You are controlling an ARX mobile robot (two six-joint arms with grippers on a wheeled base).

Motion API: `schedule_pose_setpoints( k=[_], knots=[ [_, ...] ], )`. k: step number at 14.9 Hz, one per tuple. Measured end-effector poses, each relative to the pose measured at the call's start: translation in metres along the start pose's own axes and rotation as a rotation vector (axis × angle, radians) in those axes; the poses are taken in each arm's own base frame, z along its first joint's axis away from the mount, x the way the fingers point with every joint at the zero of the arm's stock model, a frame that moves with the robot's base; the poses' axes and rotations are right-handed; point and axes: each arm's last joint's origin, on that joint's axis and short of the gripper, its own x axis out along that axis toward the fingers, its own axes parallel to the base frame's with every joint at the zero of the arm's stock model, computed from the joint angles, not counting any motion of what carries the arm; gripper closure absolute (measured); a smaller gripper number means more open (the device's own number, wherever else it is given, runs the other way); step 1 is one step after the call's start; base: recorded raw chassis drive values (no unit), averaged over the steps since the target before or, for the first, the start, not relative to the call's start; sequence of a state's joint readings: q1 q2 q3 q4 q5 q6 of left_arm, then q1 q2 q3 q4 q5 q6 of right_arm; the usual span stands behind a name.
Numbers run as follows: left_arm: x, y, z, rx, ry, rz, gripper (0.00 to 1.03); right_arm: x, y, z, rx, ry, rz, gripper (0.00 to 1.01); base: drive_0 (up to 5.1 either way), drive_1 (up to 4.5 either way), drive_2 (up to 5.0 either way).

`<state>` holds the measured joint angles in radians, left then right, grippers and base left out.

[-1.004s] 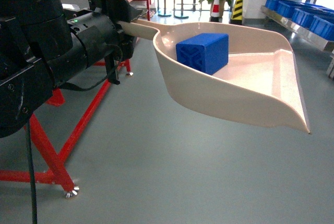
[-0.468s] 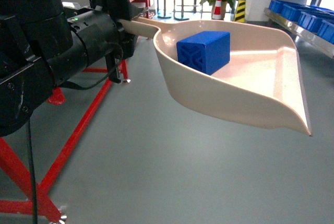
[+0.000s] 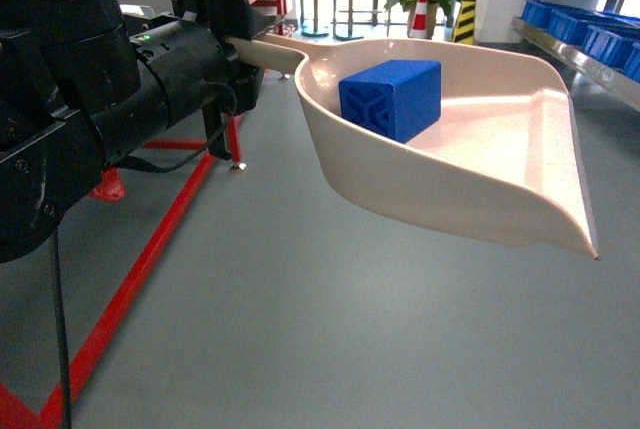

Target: Place part in tray to right shelf

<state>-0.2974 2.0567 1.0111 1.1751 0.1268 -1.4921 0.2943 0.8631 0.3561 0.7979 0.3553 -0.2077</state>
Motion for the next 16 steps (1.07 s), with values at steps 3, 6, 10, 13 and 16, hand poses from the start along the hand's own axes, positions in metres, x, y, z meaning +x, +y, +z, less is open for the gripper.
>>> schedule_pose_setpoints(
  k=[3, 6, 10, 13, 16],
  knots=[
    [0.0000, -0.0003, 0.0000, 0.001, 0.000, -0.003, 0.91, 0.0000, 0.0000, -0.0001, 0.000, 0.001, 0.000, 0.03, -0.1, 4.21, -4.5],
    [0.0000, -0.0006, 0.0001, 0.001, -0.002, -0.005, 0.91, -0.0002, -0.0001, 0.0001, 0.000, -0.001, 0.000, 0.03, -0.1, 4.21, -4.5],
    [-0.0002, 0.0003, -0.0001, 0.001, 0.002, 0.002, 0.91, 0.0000, 0.0001, -0.0003, -0.001, 0.003, 0.000, 0.03, -0.1, 4.21, -4.5],
    [-0.0002, 0.0002, -0.0001, 0.000, 0.004, 0.001, 0.91, 0.0000, -0.0001, 0.0002, 0.001, -0.002, 0.000, 0.03, -0.1, 4.21, -4.5],
    [-0.0002, -0.0001, 0.0000, 0.001, 0.001, 0.000, 0.91, 0.0000, 0.0001, -0.0003, -0.001, 0.003, 0.001, 0.03, -0.1, 4.21, -4.5]
  ],
)
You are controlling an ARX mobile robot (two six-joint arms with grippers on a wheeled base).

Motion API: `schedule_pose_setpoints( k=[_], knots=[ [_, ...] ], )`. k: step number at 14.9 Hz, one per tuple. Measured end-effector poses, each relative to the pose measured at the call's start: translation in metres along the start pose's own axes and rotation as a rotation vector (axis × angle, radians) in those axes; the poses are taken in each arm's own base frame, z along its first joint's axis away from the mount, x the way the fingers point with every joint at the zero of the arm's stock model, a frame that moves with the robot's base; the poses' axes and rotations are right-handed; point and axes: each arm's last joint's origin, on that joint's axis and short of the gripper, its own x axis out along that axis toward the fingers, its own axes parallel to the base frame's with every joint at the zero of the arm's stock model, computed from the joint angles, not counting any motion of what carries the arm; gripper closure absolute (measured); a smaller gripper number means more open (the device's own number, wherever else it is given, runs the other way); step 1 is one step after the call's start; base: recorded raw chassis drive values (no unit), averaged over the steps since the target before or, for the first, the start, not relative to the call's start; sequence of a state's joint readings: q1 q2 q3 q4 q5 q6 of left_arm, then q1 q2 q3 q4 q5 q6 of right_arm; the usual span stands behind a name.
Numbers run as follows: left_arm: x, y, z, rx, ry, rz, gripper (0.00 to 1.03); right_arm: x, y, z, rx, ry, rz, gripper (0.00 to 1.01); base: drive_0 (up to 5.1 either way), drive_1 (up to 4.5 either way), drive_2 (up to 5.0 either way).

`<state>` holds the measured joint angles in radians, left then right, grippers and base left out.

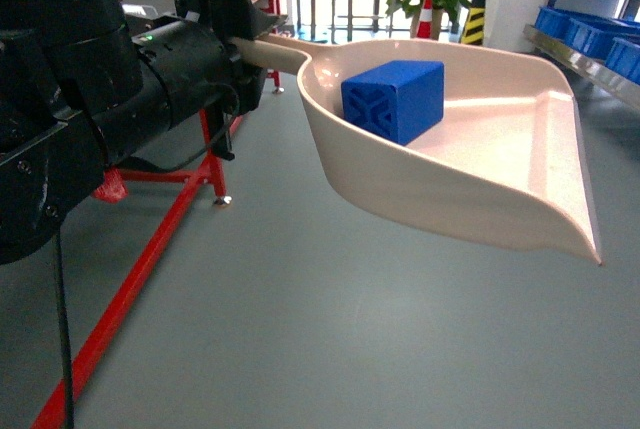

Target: Place part in tray to right shelf

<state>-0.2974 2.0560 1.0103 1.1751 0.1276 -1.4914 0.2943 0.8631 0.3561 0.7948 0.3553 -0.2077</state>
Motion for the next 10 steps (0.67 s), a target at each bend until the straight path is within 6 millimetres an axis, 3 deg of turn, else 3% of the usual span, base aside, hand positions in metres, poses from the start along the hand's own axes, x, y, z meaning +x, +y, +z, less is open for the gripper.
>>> schedule_pose_setpoints(
  k=[10],
  knots=[
    [0.0000, 0.0002, 0.0000, 0.001, 0.000, 0.000, 0.91, -0.0001, -0.0001, 0.0004, 0.001, -0.003, -0.001, 0.03, -0.1, 4.21, -4.5]
  ],
)
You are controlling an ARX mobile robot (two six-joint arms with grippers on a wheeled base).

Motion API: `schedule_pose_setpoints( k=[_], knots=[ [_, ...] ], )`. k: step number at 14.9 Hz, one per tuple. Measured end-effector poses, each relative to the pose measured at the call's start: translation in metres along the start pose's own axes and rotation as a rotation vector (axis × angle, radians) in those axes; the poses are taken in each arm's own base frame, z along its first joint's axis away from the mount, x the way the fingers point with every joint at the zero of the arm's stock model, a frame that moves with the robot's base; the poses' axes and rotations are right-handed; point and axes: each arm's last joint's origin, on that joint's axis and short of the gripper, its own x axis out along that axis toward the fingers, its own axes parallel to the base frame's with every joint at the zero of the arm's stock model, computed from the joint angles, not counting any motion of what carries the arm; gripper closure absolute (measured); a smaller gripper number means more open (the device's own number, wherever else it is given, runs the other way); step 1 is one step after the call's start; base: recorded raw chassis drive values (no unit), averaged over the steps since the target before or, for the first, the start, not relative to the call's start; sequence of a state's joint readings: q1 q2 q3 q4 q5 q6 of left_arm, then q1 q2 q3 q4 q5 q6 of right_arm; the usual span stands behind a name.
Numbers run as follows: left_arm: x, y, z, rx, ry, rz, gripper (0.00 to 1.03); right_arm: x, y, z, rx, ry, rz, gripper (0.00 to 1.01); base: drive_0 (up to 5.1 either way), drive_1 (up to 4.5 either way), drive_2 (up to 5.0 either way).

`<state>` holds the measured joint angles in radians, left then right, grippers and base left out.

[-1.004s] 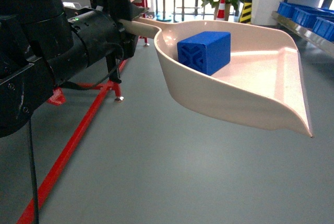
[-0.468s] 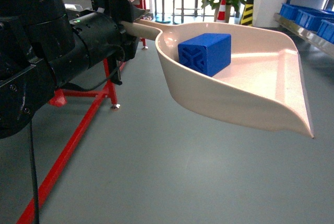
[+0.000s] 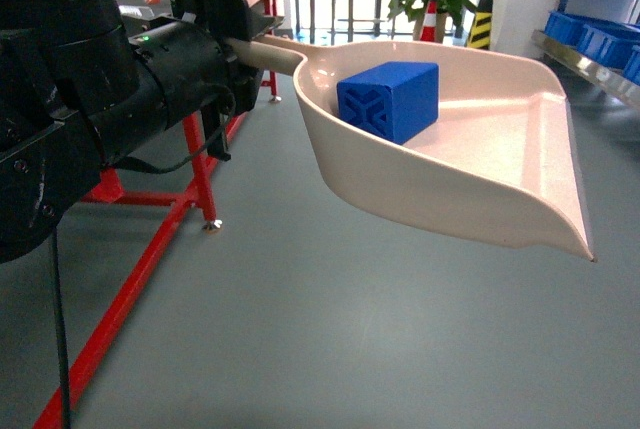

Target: Place part in tray to right shelf

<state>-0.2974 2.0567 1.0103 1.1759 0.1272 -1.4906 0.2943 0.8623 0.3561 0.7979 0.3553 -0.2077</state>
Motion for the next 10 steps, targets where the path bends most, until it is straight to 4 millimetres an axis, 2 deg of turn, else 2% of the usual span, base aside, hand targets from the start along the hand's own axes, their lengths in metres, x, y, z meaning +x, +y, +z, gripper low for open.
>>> schedule_pose_setpoints(
  k=[10],
  knots=[
    [0.0000, 0.0001, 0.0000, -0.001, 0.001, 0.001, 0.91, 0.0001, 0.0001, -0.0005, -0.001, 0.003, 0.001, 0.03, -0.1, 4.21, -4.5]
  ],
)
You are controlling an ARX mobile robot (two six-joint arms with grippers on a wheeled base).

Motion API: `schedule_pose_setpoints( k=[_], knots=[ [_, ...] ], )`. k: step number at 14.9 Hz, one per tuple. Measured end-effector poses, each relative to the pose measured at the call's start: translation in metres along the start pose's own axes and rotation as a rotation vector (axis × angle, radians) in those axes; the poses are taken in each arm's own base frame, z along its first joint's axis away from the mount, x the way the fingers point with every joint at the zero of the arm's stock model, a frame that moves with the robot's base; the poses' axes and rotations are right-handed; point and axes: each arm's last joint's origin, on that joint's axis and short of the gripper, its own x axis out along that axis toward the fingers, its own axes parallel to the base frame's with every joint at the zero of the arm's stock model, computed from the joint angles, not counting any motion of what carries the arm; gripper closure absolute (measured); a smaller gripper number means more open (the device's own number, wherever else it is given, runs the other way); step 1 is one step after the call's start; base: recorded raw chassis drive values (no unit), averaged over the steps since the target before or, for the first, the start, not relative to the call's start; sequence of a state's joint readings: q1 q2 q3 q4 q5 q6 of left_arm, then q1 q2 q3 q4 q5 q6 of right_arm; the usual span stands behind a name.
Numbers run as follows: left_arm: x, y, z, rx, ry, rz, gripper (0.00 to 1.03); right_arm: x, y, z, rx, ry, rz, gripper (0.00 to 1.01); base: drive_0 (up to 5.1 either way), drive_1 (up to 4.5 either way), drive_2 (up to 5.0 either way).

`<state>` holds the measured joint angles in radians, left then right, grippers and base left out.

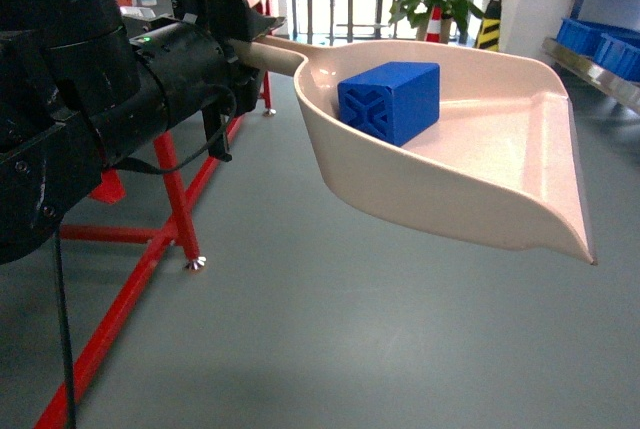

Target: Place part in tray to right shelf

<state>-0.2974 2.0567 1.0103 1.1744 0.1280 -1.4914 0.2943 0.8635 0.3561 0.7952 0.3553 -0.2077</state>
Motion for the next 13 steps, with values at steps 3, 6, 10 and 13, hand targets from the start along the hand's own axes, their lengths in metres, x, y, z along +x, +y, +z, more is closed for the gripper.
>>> schedule_pose_setpoints(
  k=[3, 6, 10, 13],
  knots=[
    [0.0000, -0.0003, 0.0000, 0.000, 0.000, -0.003, 0.91, -0.0002, -0.0001, 0.0008, 0.002, -0.007, 0.000, 0.03, -0.1, 4.21, -4.5],
    [0.0000, 0.0000, 0.0000, 0.000, 0.000, 0.000, 0.91, 0.0000, 0.0000, 0.0000, 0.000, 0.000, 0.000, 0.03, -0.1, 4.21, -4.5],
    [0.0001, 0.0000, -0.0006, 0.000, 0.004, -0.001, 0.91, -0.0002, -0.0001, 0.0007, 0.002, -0.006, 0.000, 0.03, -0.1, 4.21, -4.5],
    [-0.0001, 0.0001, -0.0002, 0.000, 0.000, 0.000, 0.91, -0.0001, 0.0001, 0.0003, 0.001, -0.003, 0.004, 0.03, -0.1, 4.21, -4.5]
  ],
)
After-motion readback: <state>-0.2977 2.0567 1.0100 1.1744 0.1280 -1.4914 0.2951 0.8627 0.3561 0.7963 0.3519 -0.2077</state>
